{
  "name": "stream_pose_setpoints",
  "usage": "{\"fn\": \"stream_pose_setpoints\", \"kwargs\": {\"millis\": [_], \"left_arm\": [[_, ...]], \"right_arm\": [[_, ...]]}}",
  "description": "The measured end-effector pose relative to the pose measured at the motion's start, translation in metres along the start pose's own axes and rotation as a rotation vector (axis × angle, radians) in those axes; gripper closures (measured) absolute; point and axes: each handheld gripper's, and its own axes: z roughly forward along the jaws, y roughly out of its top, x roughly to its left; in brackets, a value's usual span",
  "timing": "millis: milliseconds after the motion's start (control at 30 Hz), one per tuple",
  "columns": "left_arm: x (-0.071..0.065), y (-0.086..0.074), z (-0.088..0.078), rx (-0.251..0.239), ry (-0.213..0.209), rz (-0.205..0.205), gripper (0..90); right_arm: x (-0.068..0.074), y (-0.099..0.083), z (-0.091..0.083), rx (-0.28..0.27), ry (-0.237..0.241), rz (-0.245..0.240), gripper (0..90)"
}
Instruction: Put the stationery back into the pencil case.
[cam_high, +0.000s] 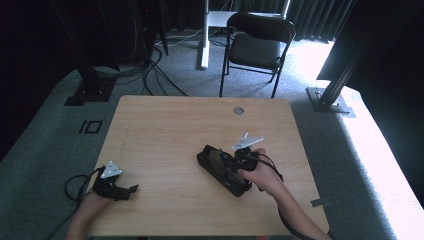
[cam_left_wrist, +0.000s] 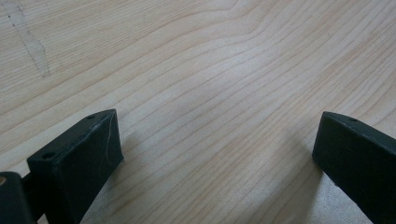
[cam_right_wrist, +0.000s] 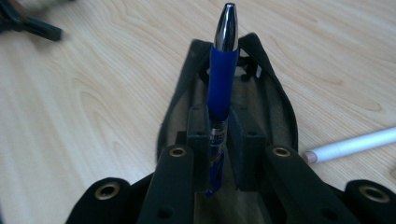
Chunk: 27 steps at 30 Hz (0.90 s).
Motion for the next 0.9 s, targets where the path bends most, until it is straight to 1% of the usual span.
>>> {"fn": "stream_pose_setpoints", "kwargs": {"millis": [100, 267, 400, 433, 467, 533, 600, 633, 700, 733, 800, 867, 900], "left_arm": [[0.000, 0.000, 0.000, 0.000, 0.000, 0.000, 1.6], [0.000, 0.000, 0.000, 0.000, 0.000, -0.002, 1.6], [0.000, 0.000, 0.000, 0.000, -0.001, -0.002, 1.6], [0.000, 0.000, 0.000, 0.000, 0.000, -0.002, 1.6], [0.000, 0.000, 0.000, 0.000, -0.001, -0.001, 1.6], [0.000, 0.000, 0.000, 0.000, -0.001, -0.001, 1.6], [0.000, 0.000, 0.000, 0.001, -0.001, 0.000, 1.6], [0.000, 0.000, 0.000, 0.001, -0.001, 0.000, 1.6], [0.000, 0.000, 0.000, 0.001, -0.001, 0.000, 1.5], [0.000, 0.000, 0.000, 0.000, -0.002, -0.001, 1.6], [0.000, 0.000, 0.000, 0.001, -0.001, 0.000, 1.5], [0.000, 0.000, 0.000, 0.001, -0.001, 0.000, 1.5], [0.000, 0.000, 0.000, 0.001, -0.002, 0.000, 1.5]], "right_arm": [[-0.002, 0.005, 0.011, 0.032, -0.001, 0.008, 79.6], [-0.003, 0.011, 0.028, 0.089, -0.017, -0.006, 79.6], [-0.003, 0.012, 0.040, 0.129, -0.027, -0.001, 79.6], [-0.003, 0.012, 0.043, 0.139, -0.028, -0.001, 80.2], [-0.003, 0.012, 0.045, 0.147, -0.027, 0.000, 83.4], [-0.004, 0.012, 0.049, 0.157, -0.028, 0.007, 82.6], [-0.004, 0.011, 0.050, 0.166, -0.034, -0.003, 80.1], [-0.005, 0.011, 0.049, 0.153, -0.028, 0.003, 79.2], [-0.007, 0.012, 0.041, 0.109, -0.018, 0.012, 77.7], [-0.008, 0.014, 0.035, 0.079, -0.018, 0.014, 76.8], [-0.011, 0.016, 0.020, 0.019, -0.013, 0.035, 74.8], [-0.019, 0.018, 0.004, -0.045, -0.027, 0.055, 73.4], [-0.024, 0.019, -0.004, -0.069, -0.038, 0.071, 72.6]]}}
